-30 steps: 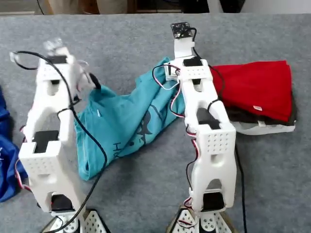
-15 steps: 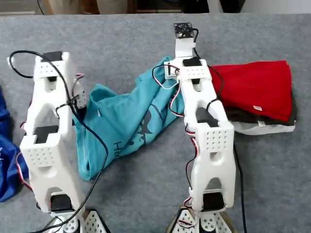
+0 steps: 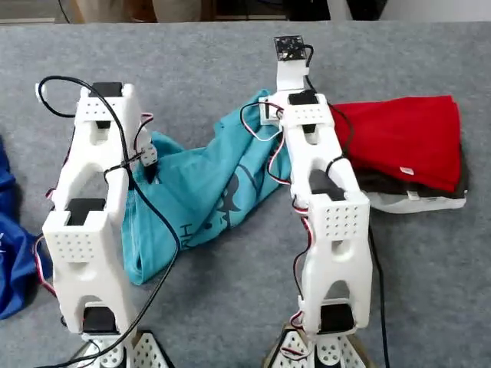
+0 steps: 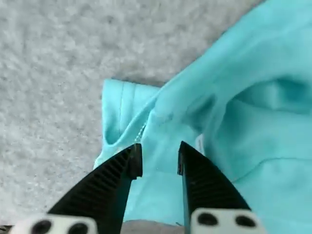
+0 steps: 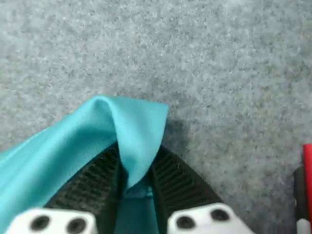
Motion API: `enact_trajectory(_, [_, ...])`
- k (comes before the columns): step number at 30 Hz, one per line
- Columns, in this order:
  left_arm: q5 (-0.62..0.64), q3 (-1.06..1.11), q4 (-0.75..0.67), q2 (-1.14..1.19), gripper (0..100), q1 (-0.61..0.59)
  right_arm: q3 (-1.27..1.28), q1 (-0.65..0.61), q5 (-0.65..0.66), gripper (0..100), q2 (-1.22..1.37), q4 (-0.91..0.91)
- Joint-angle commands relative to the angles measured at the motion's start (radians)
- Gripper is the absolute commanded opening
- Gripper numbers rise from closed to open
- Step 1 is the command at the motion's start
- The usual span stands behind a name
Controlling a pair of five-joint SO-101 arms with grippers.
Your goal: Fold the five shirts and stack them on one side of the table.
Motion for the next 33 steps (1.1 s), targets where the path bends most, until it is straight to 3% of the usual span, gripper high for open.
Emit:
enact_trajectory(1, [0.029, -0.035, -0.046, -0.038, 14, 0.008, -0.044, 0.019, -0.009, 0.3, -0.007, -0.018])
enact_trajectory(7, [0.028, 0.031, -0.173, -0.039, 14, -0.015, -0.044, 0.019, -0.009, 0.4, -0.007, -0.018])
enact_trajectory(30, [0.025, 0.226, -0.388, -0.039, 13, -0.020, -0.044, 0.019, -0.012, 0.4, -0.007, -0.017])
enact_trajectory(33, [0.021, 0.219, -0.387, -0.039, 7, -0.017, -0.044, 0.019, -0.012, 0.4, -0.007, -0.017])
